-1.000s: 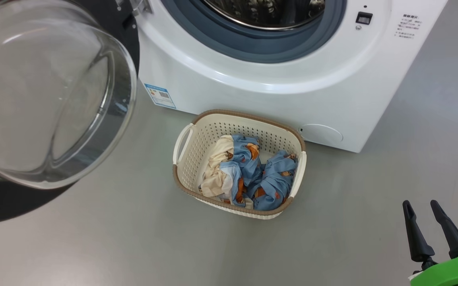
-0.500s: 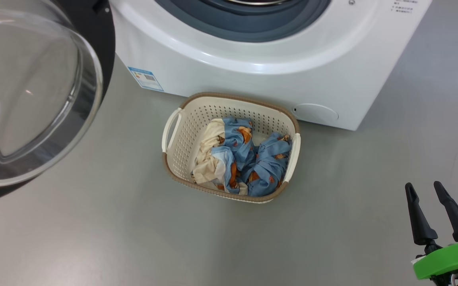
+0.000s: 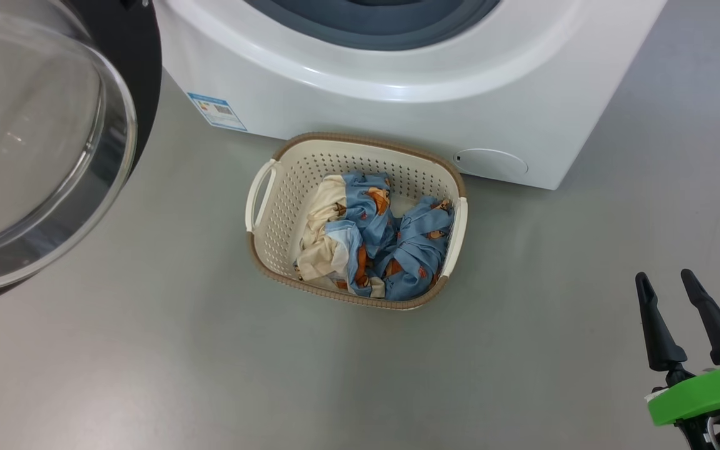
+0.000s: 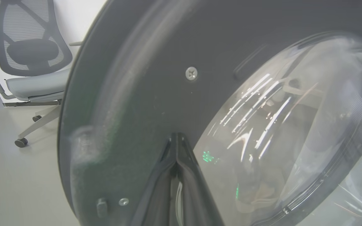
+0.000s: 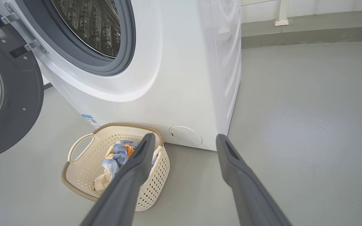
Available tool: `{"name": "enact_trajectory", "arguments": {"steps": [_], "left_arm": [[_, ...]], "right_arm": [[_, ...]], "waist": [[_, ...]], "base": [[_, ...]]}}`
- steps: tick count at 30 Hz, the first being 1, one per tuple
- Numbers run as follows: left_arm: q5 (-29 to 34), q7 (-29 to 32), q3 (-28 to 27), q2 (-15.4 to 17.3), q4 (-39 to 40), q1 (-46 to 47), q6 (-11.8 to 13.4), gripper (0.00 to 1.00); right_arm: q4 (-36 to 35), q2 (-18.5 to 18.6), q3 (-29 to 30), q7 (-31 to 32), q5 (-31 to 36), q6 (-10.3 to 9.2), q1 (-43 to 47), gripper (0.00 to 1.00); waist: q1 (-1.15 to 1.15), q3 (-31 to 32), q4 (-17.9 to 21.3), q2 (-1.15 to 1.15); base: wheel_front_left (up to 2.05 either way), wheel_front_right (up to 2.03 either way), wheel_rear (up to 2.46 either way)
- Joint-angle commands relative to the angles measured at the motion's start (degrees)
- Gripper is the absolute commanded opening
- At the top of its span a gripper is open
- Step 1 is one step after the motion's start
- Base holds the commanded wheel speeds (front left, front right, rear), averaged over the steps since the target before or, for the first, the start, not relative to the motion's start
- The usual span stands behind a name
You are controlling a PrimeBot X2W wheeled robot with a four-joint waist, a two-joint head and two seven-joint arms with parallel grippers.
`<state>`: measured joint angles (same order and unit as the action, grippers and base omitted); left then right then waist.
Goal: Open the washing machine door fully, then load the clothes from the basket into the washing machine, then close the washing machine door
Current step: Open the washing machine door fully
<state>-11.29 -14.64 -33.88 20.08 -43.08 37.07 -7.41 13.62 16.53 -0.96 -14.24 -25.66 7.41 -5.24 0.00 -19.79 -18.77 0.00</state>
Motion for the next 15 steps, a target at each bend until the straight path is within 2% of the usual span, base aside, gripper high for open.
{"name": "enact_trajectory", "arguments": {"steps": [1, 15], "left_arm": [[0.3, -0.4, -0.8, 3.5, 1.4, 0.7, -0.1, 0.0], [-4.9, -0.4, 3.8, -1.5, 9.6, -10.3, -0.1, 0.0]], "right_arm": [[-1.1, 0.6, -1.7, -0.8, 0.5, 0.08, 0.0, 1.0], [-0.7, -0.5, -2.2, -0.8, 0.0, 0.08, 1.7, 1.0]], "waist": [[0.0, 0.5, -0.1, 0.0], [0.0, 5.4, -1.2, 0.0]], "base": [[0.0, 0.0, 0.0], [0.0, 0.0, 0.0]]}}
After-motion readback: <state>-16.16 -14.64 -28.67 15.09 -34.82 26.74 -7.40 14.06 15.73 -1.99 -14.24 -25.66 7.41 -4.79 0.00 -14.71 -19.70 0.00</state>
